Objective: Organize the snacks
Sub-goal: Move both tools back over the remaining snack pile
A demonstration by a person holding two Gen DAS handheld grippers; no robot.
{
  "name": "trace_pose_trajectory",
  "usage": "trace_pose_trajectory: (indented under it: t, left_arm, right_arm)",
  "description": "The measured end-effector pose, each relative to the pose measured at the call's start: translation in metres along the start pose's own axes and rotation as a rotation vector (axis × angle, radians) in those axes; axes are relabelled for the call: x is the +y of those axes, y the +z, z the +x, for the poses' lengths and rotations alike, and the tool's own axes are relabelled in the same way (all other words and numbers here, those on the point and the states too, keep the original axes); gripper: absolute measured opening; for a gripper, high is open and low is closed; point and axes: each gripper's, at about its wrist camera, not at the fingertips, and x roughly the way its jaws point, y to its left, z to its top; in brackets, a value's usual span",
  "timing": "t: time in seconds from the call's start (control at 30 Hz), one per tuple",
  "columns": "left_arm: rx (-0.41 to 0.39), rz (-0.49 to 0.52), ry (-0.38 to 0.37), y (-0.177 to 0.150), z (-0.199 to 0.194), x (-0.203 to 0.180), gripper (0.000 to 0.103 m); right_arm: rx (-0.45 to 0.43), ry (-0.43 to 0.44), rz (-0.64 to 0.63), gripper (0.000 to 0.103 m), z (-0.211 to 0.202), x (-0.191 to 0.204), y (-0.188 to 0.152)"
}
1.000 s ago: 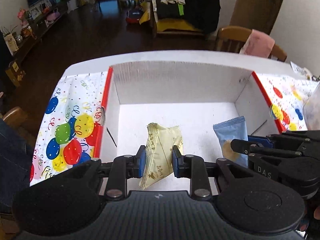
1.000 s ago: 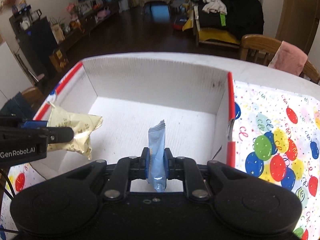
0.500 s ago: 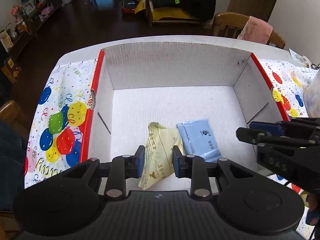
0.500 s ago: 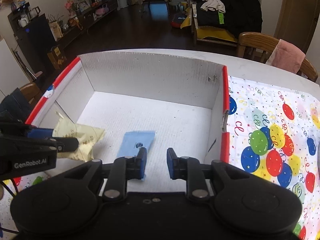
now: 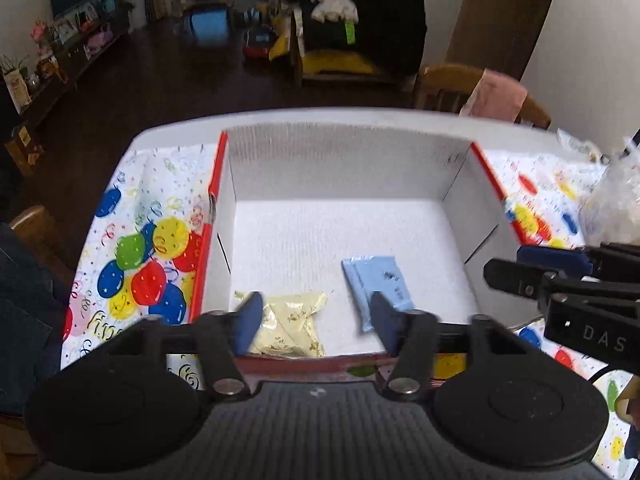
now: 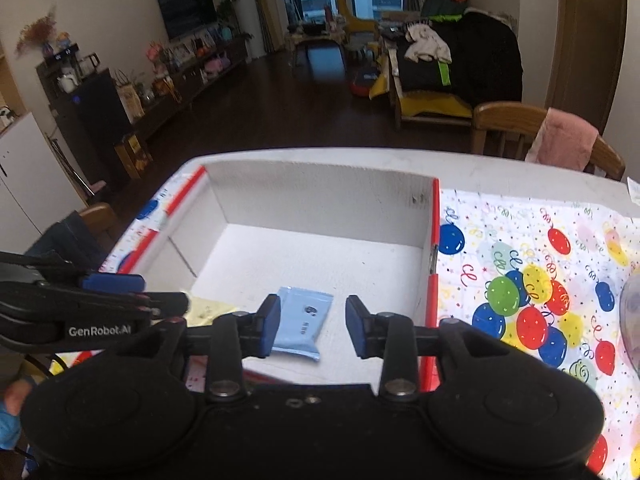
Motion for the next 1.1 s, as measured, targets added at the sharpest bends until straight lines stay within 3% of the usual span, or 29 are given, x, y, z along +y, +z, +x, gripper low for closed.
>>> trace_pose_trajectory:
  t: [0.13,0.3,0.5,0.73,0.9,1.1]
  left_arm:
    - [-0.038,0.006,-0.013,-0.006,-0.022,0.0,0.061]
    - [-0.098,0.016,-0.04,-0.019,-0.054,0.003,0.067]
    - [-0.135,0.006,-0.064,-0.036,-0.084,0.011,0.068]
    - [-0.15,-0.01,-0.072,-0.06,-0.103,0.023,0.075]
    - [-0.157,-0.043,-0.06,-0.08,-0.108,0.031,0.082]
    - [-0.119,-0.05,-0.064,-0.105,-0.105,0.035,0.083]
  right_arm:
    - [-0.031,0.012,0.002,0.043,-0.019,0.009,-0.003]
    - [-0.074,0.03,0.002,0.065,-0.042,0.017,-0.008]
    - [-0.115,0.057,-0.008,0.081,-0.068,0.029,-0.022]
    - [-0.132,0.07,-0.009,0.089,-0.086,0.035,-0.041]
    - [-0.14,0.077,-0.036,0.102,-0.095,0.037,-0.06]
    - [-0.074,0.1,-0.075,0.103,-0.091,0.033,-0.096]
